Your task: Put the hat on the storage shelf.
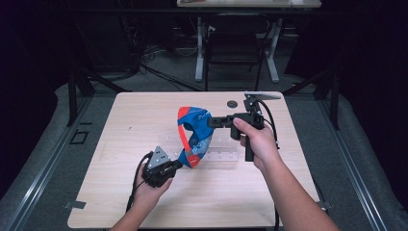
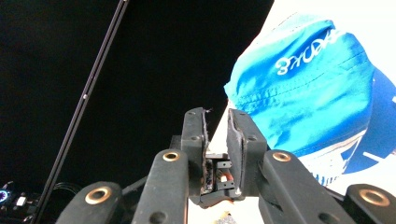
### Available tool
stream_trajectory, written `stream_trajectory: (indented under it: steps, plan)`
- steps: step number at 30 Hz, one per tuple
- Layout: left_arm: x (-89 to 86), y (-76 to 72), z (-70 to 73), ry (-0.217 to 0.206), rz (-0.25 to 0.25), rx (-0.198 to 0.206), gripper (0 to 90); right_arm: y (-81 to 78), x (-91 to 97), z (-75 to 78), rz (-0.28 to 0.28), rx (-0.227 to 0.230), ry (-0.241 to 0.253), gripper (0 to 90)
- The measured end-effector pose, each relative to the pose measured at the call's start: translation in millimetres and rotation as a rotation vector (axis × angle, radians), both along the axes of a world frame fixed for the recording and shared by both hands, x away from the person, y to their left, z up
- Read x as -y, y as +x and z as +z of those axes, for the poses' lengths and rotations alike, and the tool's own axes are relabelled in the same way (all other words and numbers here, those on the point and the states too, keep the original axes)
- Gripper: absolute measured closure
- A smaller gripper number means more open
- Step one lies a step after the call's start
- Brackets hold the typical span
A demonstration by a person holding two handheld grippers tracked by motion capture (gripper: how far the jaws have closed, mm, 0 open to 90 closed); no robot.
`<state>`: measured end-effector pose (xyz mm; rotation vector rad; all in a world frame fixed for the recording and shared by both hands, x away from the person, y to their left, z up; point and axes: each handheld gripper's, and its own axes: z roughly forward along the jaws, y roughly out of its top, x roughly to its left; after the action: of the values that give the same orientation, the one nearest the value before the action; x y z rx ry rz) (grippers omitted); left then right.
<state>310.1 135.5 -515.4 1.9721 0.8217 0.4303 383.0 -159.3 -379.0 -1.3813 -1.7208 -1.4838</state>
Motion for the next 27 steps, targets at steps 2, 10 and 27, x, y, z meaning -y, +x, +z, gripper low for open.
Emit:
stream_trajectory:
  steps: [2,10,27]
  plan:
    - [0.3,-0.1,0.0,-0.002,0.002,0.002,87.8,-0.2,1.4,-0.2,-0.001,0.001,0.0,77.4]
    - [-1.1,0.2,1.3,-0.012,0.005,0.003,87.4,-0.4,2.5,-0.5,-0.002,0.0,0.005,77.3]
    - [-3.8,0.4,5.3,-0.031,0.032,0.014,82.5,-1.0,3.4,-1.4,0.002,0.002,0.002,77.3]
